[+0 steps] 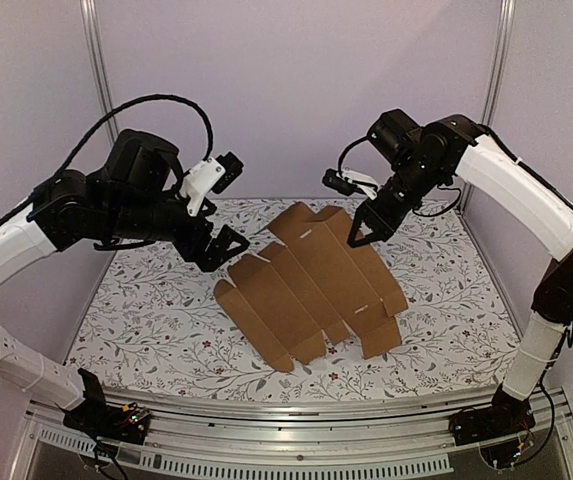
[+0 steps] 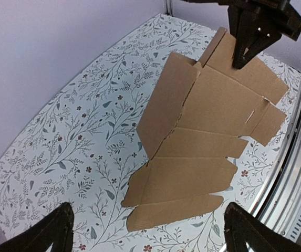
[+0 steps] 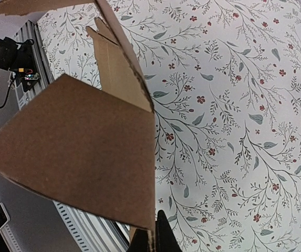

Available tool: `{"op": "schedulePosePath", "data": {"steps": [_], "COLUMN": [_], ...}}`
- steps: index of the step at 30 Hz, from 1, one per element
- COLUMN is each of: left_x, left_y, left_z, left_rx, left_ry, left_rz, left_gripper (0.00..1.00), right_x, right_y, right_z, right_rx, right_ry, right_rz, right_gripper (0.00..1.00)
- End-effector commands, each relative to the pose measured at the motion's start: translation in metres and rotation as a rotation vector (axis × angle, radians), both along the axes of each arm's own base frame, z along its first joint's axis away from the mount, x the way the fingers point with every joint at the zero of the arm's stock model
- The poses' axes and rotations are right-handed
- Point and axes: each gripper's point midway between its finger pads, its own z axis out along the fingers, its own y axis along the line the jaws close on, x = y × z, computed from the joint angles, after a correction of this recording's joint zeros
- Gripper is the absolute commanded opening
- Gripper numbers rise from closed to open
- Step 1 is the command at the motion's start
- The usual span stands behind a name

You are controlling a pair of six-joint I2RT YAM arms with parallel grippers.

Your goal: Fold the paper box

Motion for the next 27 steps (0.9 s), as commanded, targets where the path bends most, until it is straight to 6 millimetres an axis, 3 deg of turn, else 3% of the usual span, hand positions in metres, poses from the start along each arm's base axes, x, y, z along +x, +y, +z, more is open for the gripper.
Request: {"op": "schedulePosePath", "data": {"steps": [1, 7, 18, 27], "left_x": [0.0, 0.003, 0.019, 0.023], "left_y": [-0.02, -0.038, -0.054, -0.071], "left_z": [0.004, 0.002, 0.005, -0.009], "left_rx": [0.051, 0.065, 0.003, 0.01], "left_ry": [-0.15, -0.265, -0.355, -0.333], "left_rz": [-0.077, -0.107, -0.049, -0.082], "left_gripper": [0.97, 0.9, 0.79, 0.59], "right_x": [-0.016, -0.017, -0.023, -0.027], "right_y": [-0.007, -0.002, 0.003, 0.005], "right_z": [-0.012, -0.013, -0.009, -0.002], "right_rx": [-0.054, -0.042, -0.023, -0.009], "right_ry": [0.088, 0.081, 0.067, 0.05], "right_rz": [-0.014, -0.012, 0.004, 0.007], "right_gripper": [0.0, 0.0, 0.0, 0.0]}}
